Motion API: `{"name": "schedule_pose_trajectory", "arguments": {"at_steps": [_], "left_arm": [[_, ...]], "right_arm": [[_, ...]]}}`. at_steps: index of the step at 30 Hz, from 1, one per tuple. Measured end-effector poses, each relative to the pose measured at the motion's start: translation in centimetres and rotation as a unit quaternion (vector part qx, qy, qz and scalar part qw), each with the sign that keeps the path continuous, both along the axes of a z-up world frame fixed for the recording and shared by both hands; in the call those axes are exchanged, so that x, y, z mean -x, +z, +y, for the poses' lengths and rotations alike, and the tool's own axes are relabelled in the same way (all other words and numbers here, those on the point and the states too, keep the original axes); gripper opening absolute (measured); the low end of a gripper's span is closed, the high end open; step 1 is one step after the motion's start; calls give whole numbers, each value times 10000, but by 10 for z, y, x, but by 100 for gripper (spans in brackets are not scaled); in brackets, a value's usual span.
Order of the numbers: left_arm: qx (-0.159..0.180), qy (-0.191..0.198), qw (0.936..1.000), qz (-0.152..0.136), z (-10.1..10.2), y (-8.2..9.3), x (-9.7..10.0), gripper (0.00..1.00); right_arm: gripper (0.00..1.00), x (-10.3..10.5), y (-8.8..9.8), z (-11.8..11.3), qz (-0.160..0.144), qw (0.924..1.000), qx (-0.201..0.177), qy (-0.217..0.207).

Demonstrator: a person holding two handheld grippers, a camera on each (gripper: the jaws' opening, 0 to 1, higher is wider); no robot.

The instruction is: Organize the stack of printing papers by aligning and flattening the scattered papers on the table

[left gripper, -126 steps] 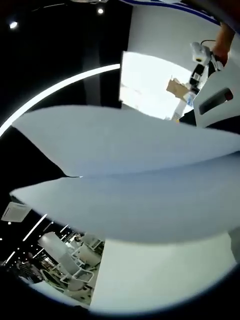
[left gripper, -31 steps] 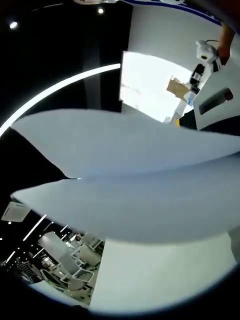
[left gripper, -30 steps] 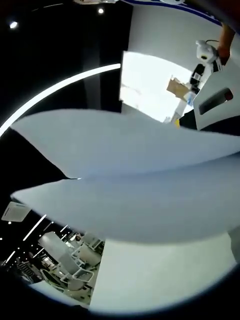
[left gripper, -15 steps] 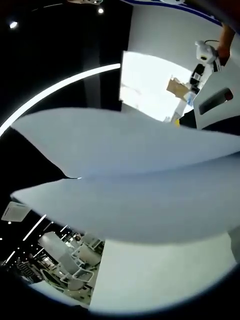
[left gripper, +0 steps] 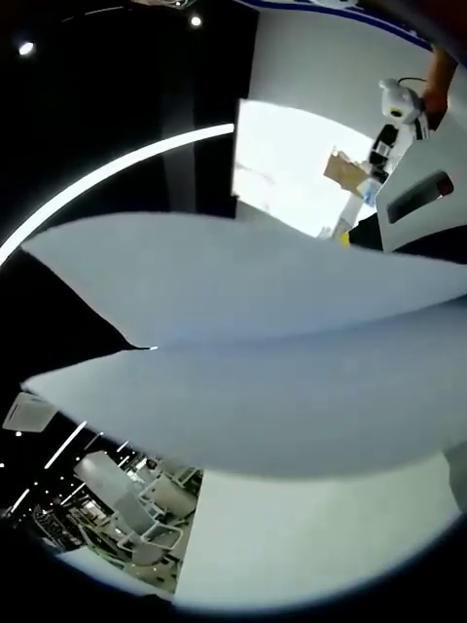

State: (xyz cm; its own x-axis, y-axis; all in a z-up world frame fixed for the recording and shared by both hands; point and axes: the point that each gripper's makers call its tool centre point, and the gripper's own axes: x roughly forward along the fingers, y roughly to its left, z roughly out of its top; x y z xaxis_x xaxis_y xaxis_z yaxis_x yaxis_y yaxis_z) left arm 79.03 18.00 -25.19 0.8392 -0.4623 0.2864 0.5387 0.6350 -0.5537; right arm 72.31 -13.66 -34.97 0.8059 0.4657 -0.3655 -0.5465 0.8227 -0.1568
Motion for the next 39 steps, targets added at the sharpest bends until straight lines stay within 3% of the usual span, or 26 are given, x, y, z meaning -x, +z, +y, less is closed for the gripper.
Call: {"name": "schedule_pose_trajectory", "arguments": {"at_steps": [8, 19, 39], "left_arm": [[-86, 29, 10000, -29, -1, -1, 0, 7], [-1002, 15, 9947, -226, -25, -4, 7, 7], [-869, -23, 9960, -193, -26, -3, 6, 7]], "right_arm": [[0, -1, 0, -1, 112, 9999, -90, -59], [0, -4, 1, -1, 136, 9994, -210, -232], [0, -6, 4, -7, -10, 9991, -261, -341]]}}
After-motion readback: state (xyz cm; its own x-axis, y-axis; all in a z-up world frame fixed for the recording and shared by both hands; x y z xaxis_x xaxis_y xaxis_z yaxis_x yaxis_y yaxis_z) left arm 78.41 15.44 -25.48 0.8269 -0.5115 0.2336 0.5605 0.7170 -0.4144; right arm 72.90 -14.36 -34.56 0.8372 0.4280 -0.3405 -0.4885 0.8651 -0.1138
